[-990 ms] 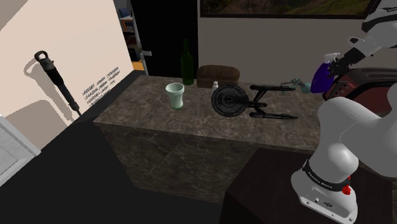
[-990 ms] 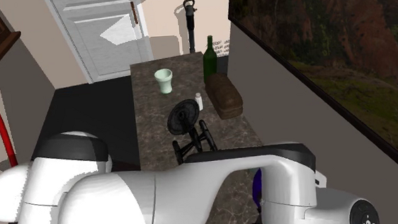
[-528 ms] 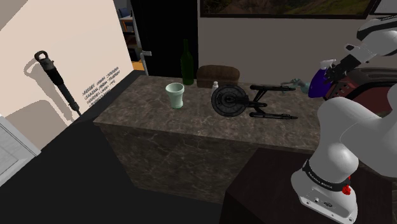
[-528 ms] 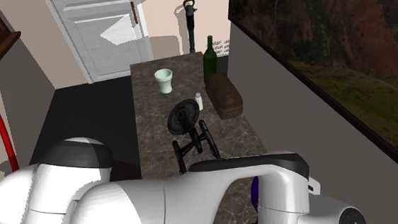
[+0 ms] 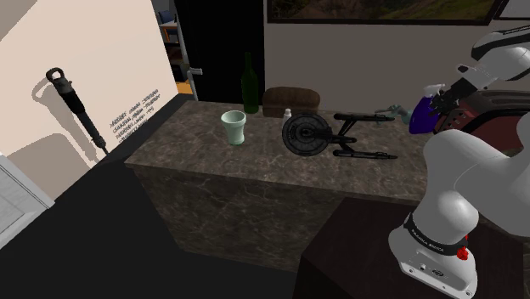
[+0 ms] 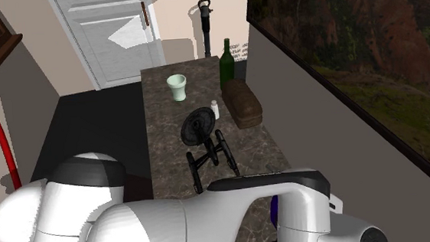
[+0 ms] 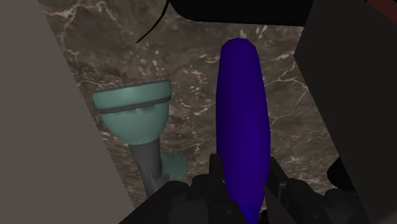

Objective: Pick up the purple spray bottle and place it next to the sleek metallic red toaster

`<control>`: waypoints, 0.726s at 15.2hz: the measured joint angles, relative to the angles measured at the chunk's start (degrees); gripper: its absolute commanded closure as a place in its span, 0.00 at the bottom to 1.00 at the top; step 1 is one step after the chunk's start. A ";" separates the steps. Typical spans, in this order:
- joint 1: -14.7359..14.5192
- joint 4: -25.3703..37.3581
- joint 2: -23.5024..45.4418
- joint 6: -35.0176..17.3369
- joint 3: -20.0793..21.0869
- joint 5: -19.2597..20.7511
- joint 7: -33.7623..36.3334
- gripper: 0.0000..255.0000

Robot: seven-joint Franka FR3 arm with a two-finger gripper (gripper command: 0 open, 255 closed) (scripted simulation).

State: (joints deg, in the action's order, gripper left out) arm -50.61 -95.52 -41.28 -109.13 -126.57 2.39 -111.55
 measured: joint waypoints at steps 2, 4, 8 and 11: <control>-0.03 -0.01 -0.03 -0.06 -0.01 0.02 0.01 1.00; 0.04 -0.14 0.02 -0.21 0.03 0.00 -0.04 0.00; 0.00 -0.27 -0.10 -0.19 -0.06 0.02 0.01 0.00; 0.10 0.57 -0.16 0.66 -0.13 0.05 -0.16 0.00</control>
State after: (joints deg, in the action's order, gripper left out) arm -50.50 -94.96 -41.44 -108.47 -126.70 2.45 -111.70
